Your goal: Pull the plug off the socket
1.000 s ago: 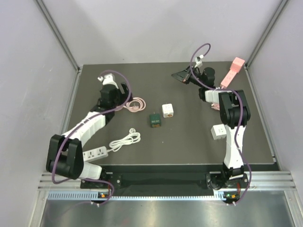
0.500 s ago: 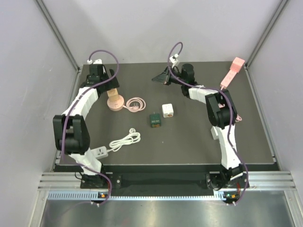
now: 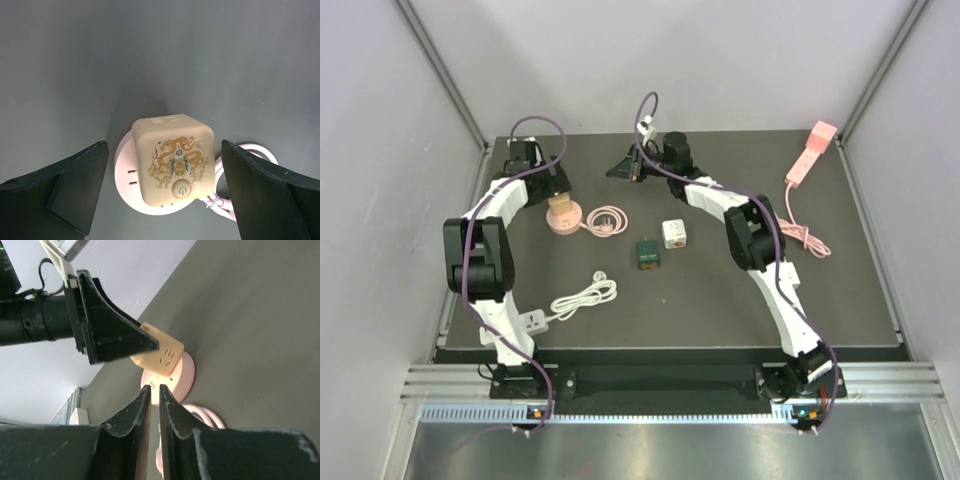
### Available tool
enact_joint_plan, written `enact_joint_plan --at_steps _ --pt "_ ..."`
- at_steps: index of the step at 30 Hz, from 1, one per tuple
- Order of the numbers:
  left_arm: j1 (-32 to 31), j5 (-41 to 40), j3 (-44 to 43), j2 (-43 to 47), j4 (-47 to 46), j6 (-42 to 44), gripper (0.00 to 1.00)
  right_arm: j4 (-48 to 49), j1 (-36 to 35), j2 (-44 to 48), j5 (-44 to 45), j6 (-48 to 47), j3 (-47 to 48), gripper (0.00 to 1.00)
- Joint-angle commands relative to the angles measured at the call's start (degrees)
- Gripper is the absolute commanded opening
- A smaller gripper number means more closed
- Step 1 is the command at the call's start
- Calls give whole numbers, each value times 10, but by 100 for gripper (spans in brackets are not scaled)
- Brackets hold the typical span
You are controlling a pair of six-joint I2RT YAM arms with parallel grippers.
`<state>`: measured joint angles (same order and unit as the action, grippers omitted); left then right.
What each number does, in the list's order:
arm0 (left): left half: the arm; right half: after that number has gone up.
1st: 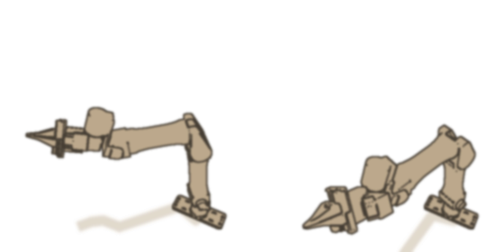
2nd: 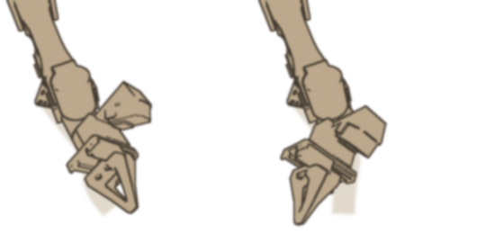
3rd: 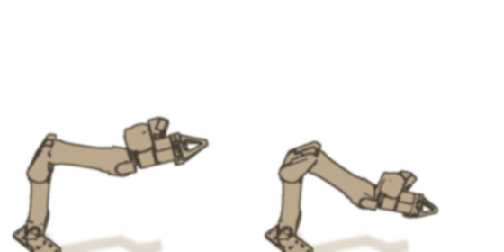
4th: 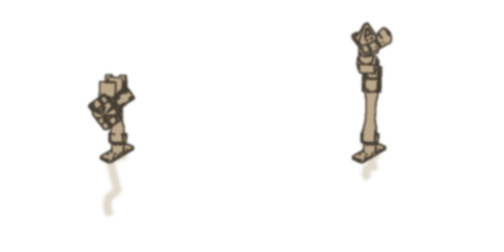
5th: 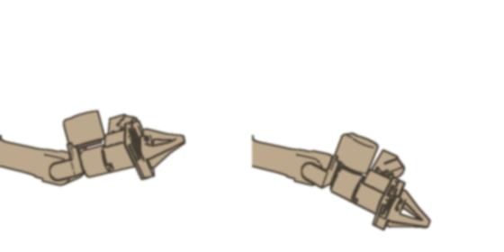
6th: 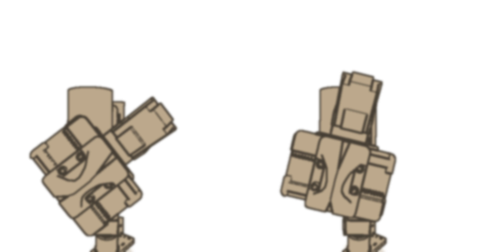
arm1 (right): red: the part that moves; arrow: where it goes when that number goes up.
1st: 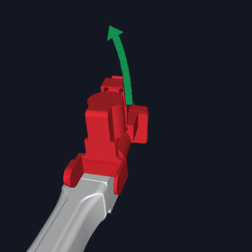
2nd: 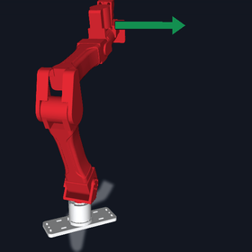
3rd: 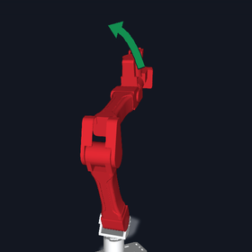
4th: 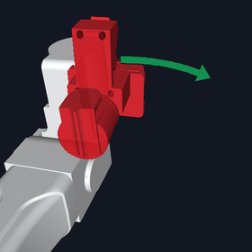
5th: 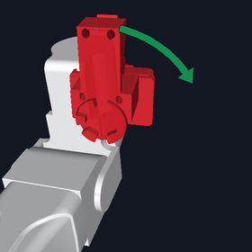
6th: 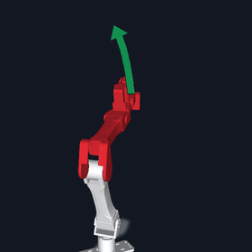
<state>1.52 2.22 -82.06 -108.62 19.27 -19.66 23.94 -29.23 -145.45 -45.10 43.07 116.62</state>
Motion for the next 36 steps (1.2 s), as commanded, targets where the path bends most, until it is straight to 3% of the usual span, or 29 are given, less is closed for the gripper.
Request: enact_joint_plan --at_steps 1,8,17,22,23,25,26,28,29,36 --pt "0 14 -19 -5 -12 -13 98 -14 -19 -45 -4 4 76 12" --pt "-13 -17 31 26 -19 -38 98 -20 -30 -63 10 11 98 12" --pt "-13 -43 36 3 -18 -55 86 -24 -56 -74 23 9 103 11" --pt "-13 -42 36 10 -19 -41 64 -27 -74 -100 26 21 133 12" --pt "-13 -42 36 13 -18 -38 53 -19 -80 -103 26 32 133 11" --pt "-13 -41 38 22 -20 -34 40 -17 -86 -106 30 38 133 10" --pt "-13 -39 39 24 -20 -33 28 -19 -93 -107 35 37 131 8" --pt "-13 -35 47 35 -25 -32 17 -41 -101 -106 48 32 129 5" --pt "-13 -31 51 38 -28 -31 3 -48 -109 -105 59 26 128 2" --pt "-13 -25 93 82 -44 -39 0 -100 -139 -117 114 3 151 0"
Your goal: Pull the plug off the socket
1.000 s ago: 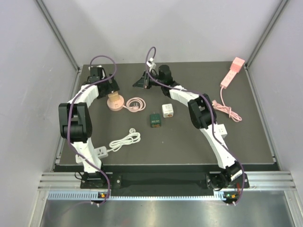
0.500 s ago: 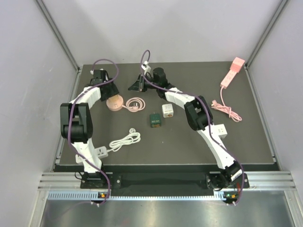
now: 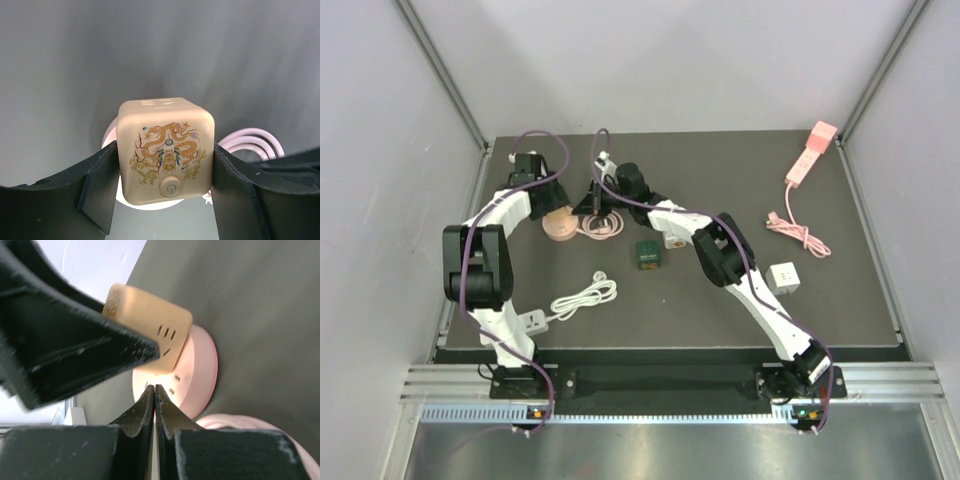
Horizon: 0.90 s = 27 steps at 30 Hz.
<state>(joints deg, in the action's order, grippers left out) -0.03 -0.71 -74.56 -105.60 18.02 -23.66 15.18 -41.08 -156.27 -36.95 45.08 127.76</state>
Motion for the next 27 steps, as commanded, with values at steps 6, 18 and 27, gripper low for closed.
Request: enact_joint_plan --at_steps 6,18,27 --pt "3 41 50 88 -53 -14 0 -21 -28 -25 58 -5 45 0" --pt "2 79 97 162 -151 -10 0 -94 -52 -31 108 -1 46 0" --pt "-15 39 120 171 -174 18 0 -92 -57 0 106 -17 25 0"
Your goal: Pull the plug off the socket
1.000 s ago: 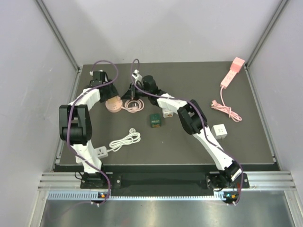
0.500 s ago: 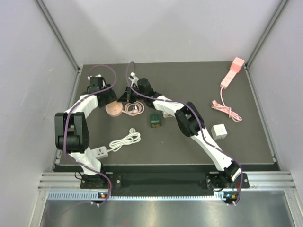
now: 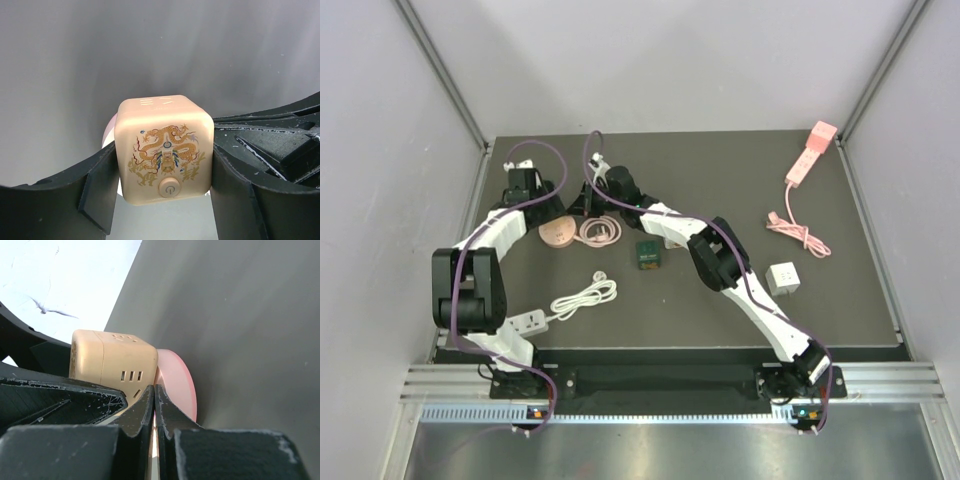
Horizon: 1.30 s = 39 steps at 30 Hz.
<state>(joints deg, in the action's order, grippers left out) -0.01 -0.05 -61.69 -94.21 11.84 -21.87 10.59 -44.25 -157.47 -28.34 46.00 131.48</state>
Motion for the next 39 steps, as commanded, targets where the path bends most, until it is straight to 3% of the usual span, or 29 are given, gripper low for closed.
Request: enact_joint_plan --at_steps 1,4,11,22,28,32,39 --pt "-17 32 -5 57 -114 2 0 -36 -26 20 19 -28 -22 0" --pt "-19 35 1 54 -145 12 0 -27 -28 36 14 -26 -51 0" --pt "-24 92 37 59 -233 3 0 -47 -37 2 15 -8 -14 0" --pt "-31 175 148 149 -413 -1 0 -129 -44 -45 72 10 40 0" --pt "-32 150 109 126 -354 16 0 -124 -44 -32 58 1 25 0" --pt "-34 128 82 121 -293 40 0 32 -21 17 6 54 -89 0" --pt "-34 93 71 150 -218 96 0 75 24 29 -63 67 -81 23"
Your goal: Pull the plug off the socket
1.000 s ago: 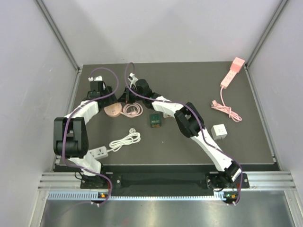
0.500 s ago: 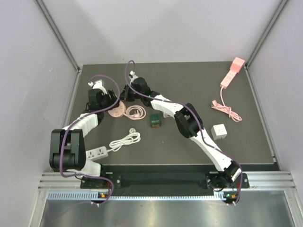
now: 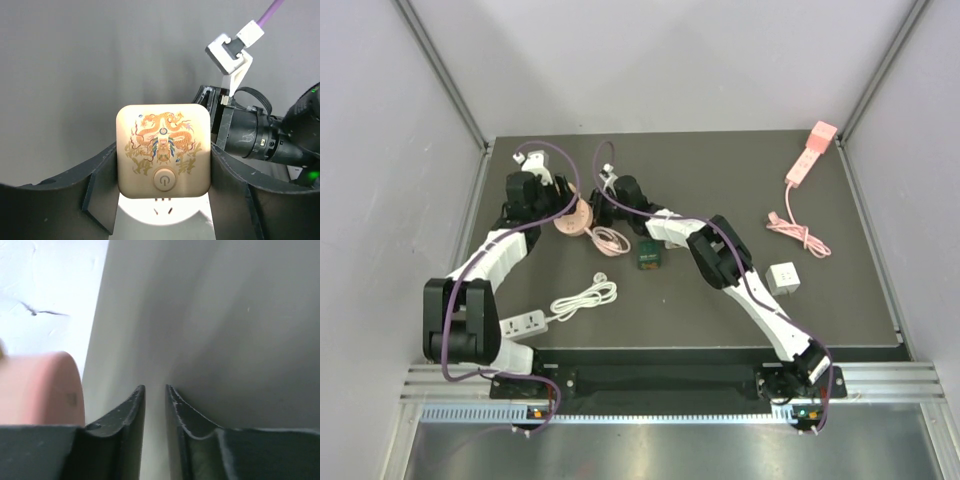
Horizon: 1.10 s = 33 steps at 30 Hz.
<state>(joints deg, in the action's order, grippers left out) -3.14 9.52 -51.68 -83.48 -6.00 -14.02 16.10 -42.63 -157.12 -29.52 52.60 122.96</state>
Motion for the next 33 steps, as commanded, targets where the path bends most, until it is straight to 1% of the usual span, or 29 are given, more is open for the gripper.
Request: enact_joint_plan --at_steps 1,3,4,6,7,9,10,11,14,17,23,24,27,31,33 --pt "-3 -6 -26 49 -40 20 0 26 8 37 -63 -5 -1 30" --pt "-3 -15 -26 53 -34 25 0 28 8 56 -69 -27 -15 35" --pt "-3 -16 -29 52 -32 29 0 31 8 78 -66 -38 -38 41" --pt "-2 -27 -28 52 -31 29 0 31 13 99 -60 -68 -61 47" --pt "-3 -31 -26 53 -31 29 0 41 16 113 -60 -71 -82 52" --pt "-3 -42 -25 53 -29 28 0 71 30 124 -67 -51 -103 55" --pt "-3 -45 -25 54 -27 28 0 96 35 132 -77 -39 -128 58" --pt "-3 -47 -25 54 -24 27 0 148 41 136 -81 -27 -142 59" --pt "-3 -54 -25 54 -16 28 0 218 61 144 -90 7 -172 62" --pt "-3 -60 -23 54 -14 28 0 236 66 139 -111 15 -163 64" --pt "-3 -60 -27 55 11 15 0 275 59 141 -115 27 -170 67" --pt "-3 -62 -25 59 12 15 0 303 57 142 -122 32 -175 70" --pt "-3 -64 -21 67 12 16 0 338 48 141 -141 55 -173 75" --pt "-3 -62 -26 72 16 17 0 343 28 132 -155 67 -166 76" --pt "-3 -58 -30 75 15 15 0 326 16 119 -160 65 -145 74"
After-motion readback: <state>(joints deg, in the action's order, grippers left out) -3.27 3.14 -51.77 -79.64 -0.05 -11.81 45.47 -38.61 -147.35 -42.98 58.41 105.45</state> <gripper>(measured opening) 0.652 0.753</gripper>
